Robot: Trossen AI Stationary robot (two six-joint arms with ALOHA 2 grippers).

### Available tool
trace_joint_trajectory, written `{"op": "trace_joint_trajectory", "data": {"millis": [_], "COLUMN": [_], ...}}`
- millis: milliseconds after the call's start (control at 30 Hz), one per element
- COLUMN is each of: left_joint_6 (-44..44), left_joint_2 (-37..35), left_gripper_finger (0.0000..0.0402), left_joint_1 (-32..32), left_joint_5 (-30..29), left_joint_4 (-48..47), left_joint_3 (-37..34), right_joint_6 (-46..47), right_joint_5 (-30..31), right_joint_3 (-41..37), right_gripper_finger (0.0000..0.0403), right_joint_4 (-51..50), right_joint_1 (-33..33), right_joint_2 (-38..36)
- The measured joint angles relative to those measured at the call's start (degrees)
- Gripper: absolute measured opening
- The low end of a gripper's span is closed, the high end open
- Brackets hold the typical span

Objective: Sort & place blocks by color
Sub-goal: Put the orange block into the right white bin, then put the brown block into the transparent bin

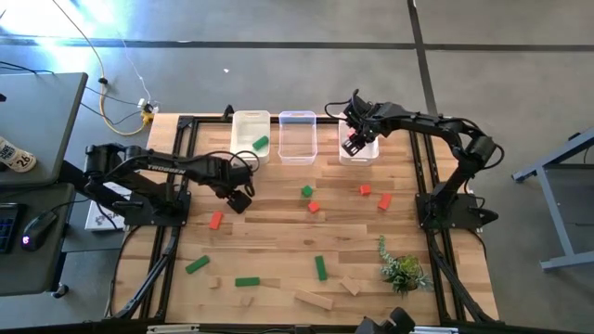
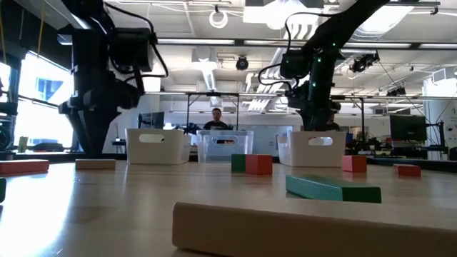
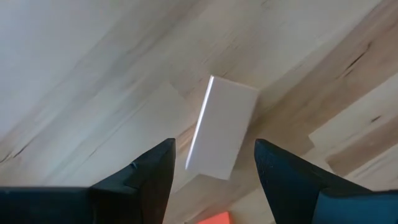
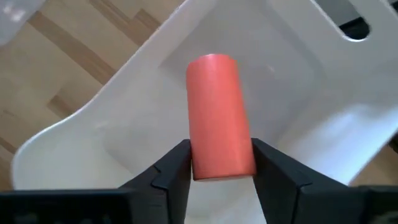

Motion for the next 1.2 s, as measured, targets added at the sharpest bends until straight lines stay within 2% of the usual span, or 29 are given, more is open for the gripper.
{"op": "trace_joint_trajectory", "data": {"millis": [200, 367, 700, 800, 1000, 1200], "left_joint_6": [0.6, 1.6, 5.1, 5.6, 6.1, 7.2], "left_joint_2": [1.2, 2.5, 6.5, 6.7, 4.8, 1.5], "left_gripper_finger": [0.0209, 0.0209, 0.0198, 0.0175, 0.0098, 0.0096], "left_joint_1": [0.0, 0.0, 0.0, 0.0, 0.0, 0.0], "left_joint_5": [-0.3, -0.4, 0.0, 0.4, 0.7, 1.0], "left_joint_4": [1.6, 4.3, 4.6, 4.8, 4.9, 6.0], "left_joint_3": [-1.5, -2.3, -2.2, -2.2, -2.4, 0.0], "right_joint_6": [0.1, 1.0, 2.7, 3.8, 4.1, 4.7], "right_joint_5": [0.3, -0.4, -4.2, -6.0, -6.2, -5.9], "right_joint_3": [0.0, 0.0, 0.0, 0.0, 0.0, 0.0], "right_gripper_finger": [0.0207, 0.0226, 0.0228, 0.0227, 0.0213, 0.0195], "right_joint_4": [0.0, -0.1, -0.4, -0.4, -0.9, -0.9], "right_joint_1": [0.0, 0.0, 0.0, 0.0, 0.0, 0.0], "right_joint_2": [0.0, 0.0, 0.0, 0.0, -1.5, -5.9]}}
